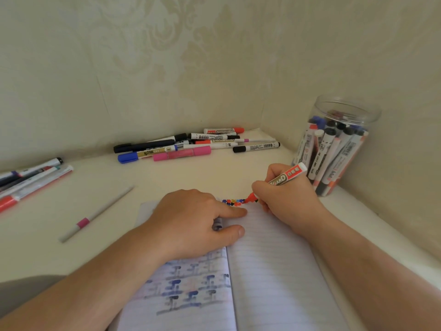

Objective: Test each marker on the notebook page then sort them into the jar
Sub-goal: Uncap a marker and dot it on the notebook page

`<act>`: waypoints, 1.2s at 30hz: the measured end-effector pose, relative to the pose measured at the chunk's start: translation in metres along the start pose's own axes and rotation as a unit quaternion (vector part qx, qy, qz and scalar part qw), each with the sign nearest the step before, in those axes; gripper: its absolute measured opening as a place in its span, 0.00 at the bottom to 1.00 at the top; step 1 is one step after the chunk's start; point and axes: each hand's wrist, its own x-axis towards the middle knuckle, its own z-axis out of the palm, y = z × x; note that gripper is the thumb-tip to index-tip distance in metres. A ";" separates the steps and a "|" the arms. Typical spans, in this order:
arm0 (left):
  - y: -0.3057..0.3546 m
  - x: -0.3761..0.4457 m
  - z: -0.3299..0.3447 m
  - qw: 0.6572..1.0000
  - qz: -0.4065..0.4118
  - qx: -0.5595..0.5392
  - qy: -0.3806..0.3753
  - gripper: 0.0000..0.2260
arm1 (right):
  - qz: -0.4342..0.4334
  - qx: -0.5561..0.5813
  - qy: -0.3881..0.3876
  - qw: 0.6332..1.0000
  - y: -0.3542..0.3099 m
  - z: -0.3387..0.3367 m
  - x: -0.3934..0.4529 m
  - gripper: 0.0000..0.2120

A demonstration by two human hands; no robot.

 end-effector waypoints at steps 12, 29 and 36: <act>0.001 -0.001 0.000 1.000 0.001 0.003 0.013 0.21 | 0.003 0.021 -0.004 1.000 0.000 -0.001 0.000 0.13; 0.001 -0.007 -0.001 1.000 0.009 -0.014 0.022 0.21 | 0.029 0.084 -0.001 0.996 -0.001 -0.004 0.005 0.16; -0.018 -0.011 0.003 0.944 -0.035 -0.297 0.139 0.13 | -0.001 0.237 -0.082 0.968 -0.001 -0.014 0.005 0.11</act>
